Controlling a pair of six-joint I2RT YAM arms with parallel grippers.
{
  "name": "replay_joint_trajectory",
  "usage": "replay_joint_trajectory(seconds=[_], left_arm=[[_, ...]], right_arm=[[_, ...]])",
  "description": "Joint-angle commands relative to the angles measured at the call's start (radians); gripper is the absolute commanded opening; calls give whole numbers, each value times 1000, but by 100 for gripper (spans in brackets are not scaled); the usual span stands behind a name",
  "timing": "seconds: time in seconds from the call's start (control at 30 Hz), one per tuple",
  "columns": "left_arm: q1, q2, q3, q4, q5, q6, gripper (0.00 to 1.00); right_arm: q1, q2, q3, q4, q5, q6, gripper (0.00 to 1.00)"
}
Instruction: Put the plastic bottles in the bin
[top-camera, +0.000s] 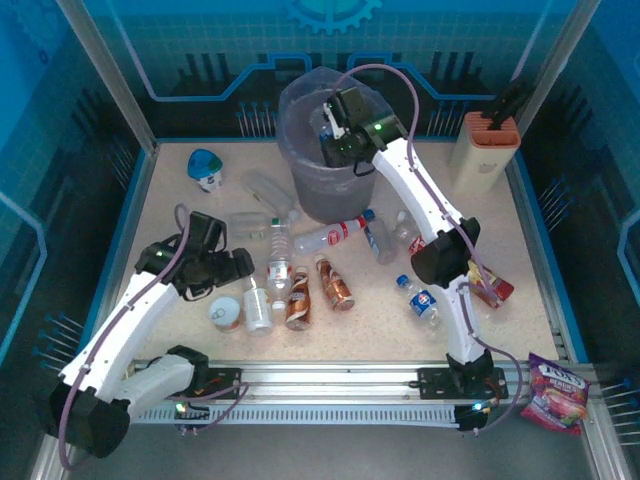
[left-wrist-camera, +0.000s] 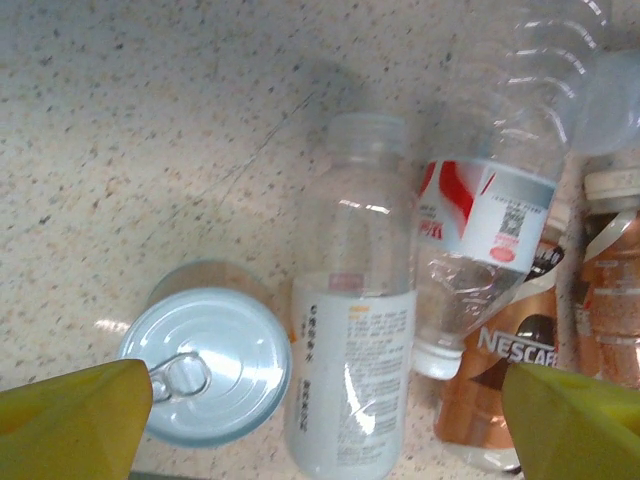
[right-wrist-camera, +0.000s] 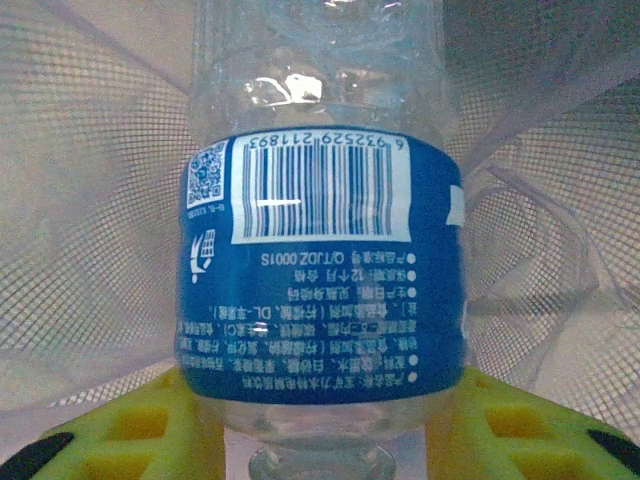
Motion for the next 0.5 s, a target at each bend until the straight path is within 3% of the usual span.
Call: replay_joint_trajectory(seconds=[0.0, 0.23, 0.47], left_arm=[[-6, -35, -15, -73, -18, -14, 92], [-7, -27, -37, -7, 14, -25, 92], [-8, -8, -26, 33, 28, -23, 93]], right_arm=[[-10, 28, 28, -16, -5, -4, 47], [-13, 17, 28, -5, 0, -12, 72], [-15, -20, 29, 16, -1, -32, 86]])
